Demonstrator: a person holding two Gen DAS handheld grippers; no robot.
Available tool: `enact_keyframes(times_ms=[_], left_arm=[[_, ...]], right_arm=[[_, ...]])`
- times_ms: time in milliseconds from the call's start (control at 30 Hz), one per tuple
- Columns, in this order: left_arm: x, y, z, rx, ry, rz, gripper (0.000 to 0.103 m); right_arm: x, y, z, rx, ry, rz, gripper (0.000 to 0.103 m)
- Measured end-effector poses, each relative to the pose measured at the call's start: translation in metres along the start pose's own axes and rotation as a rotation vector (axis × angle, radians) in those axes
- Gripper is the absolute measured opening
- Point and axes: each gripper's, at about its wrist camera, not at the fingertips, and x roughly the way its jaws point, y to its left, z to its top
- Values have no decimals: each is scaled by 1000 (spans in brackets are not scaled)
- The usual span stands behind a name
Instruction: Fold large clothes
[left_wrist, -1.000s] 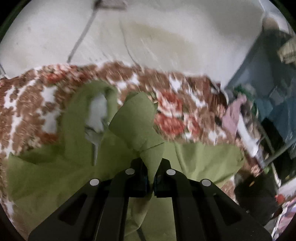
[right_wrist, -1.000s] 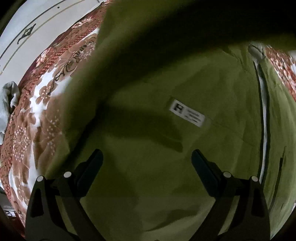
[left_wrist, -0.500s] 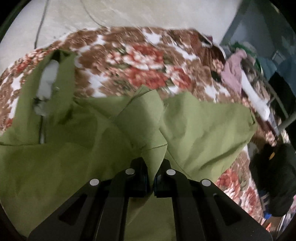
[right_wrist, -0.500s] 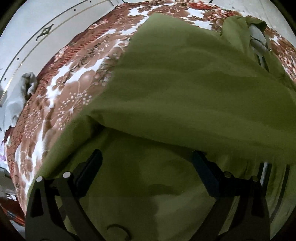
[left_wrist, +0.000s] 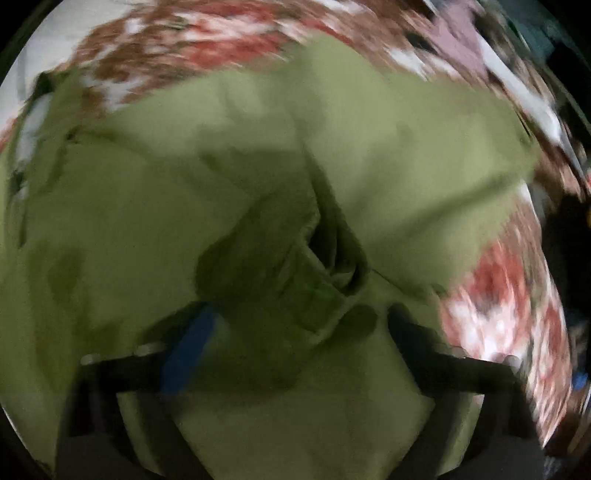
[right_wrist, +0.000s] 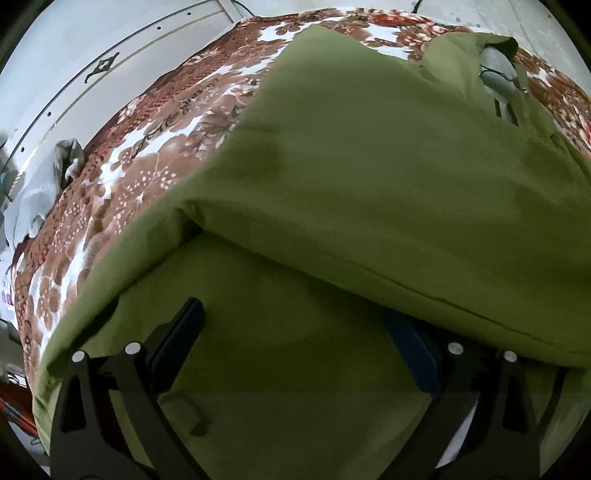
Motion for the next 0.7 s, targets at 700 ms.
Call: enact_keyframes(times_ms=[700], left_arm=[[-196,304,-55,-251,-172,250,94]], right_arm=[[-113,-182,-12,209,-93,-297,98]])
